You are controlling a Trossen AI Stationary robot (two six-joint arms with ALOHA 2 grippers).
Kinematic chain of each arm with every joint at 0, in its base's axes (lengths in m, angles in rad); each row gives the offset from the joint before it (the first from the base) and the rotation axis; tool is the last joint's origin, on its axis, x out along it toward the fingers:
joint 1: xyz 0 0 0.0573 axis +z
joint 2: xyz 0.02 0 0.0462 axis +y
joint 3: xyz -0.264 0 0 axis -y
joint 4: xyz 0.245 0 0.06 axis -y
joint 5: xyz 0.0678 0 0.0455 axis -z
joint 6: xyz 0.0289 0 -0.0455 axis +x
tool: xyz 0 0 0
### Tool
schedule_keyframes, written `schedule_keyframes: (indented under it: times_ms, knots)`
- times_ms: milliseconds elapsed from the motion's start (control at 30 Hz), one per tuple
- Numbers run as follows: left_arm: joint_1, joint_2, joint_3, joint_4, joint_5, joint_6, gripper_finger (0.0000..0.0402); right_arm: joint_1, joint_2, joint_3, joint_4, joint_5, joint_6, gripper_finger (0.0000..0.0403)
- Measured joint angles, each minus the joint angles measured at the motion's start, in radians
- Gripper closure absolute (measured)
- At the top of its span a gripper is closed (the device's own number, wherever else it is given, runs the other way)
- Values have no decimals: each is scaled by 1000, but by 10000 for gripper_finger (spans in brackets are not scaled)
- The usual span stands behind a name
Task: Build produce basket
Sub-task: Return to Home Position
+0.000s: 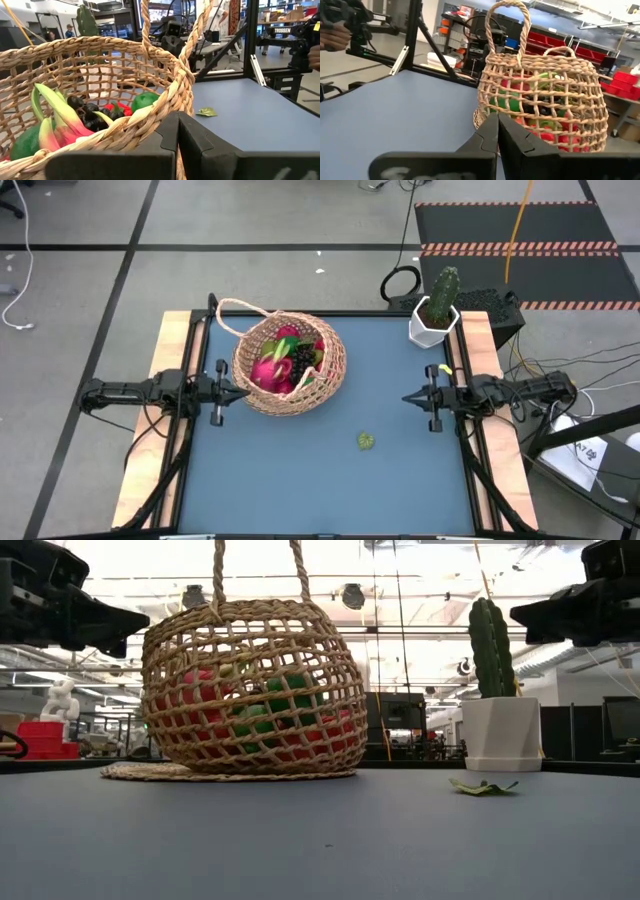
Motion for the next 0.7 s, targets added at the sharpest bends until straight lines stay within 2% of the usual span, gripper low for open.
schedule_keyframes:
  times_ms: [700]
  knots:
    - [-12,15,1,-9,36,-18,392,-39,62,0,-23,-26,-14,403]
